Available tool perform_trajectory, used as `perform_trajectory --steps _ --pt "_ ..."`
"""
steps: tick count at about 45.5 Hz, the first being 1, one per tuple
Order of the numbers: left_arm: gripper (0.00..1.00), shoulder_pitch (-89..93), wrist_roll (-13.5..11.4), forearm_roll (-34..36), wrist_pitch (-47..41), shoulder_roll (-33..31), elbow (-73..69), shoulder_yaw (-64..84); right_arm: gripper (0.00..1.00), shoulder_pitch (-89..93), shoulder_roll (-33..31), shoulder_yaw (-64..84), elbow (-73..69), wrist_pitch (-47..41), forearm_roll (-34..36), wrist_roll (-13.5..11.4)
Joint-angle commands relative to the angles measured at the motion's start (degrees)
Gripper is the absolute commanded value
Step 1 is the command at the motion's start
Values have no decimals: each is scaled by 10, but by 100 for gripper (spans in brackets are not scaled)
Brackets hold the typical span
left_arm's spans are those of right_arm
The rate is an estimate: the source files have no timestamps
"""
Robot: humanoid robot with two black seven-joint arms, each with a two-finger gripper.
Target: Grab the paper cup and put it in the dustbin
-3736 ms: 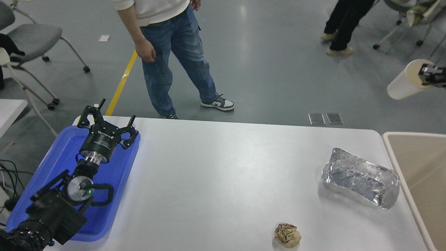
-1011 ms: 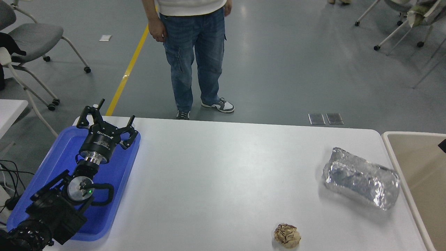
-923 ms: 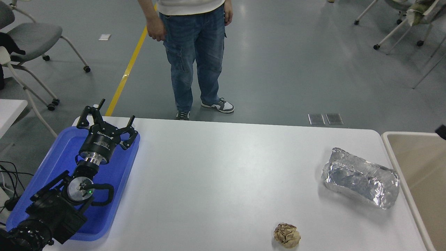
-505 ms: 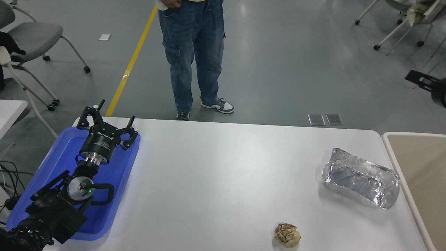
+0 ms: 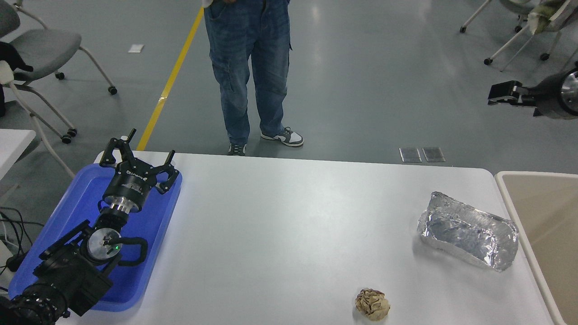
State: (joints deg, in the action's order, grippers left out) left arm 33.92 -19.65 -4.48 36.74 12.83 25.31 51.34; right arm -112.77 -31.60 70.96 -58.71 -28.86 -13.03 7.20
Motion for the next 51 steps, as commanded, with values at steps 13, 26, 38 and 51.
perform_trajectory --steps 13,26,38,51 --pt "100 0 0 0 0 0 0 0 100 -145 52 1 -185 -102 -7 0" --pt "100 0 0 0 0 0 0 0 100 -168 81 -6 -218 -138 -7 0" --pt "100 0 1 0 0 0 0 0 100 -176 97 -14 -218 -138 -6 0" --pt "100 0 1 0 0 0 0 0 100 -171 100 -14 -215 -136 -5 0"
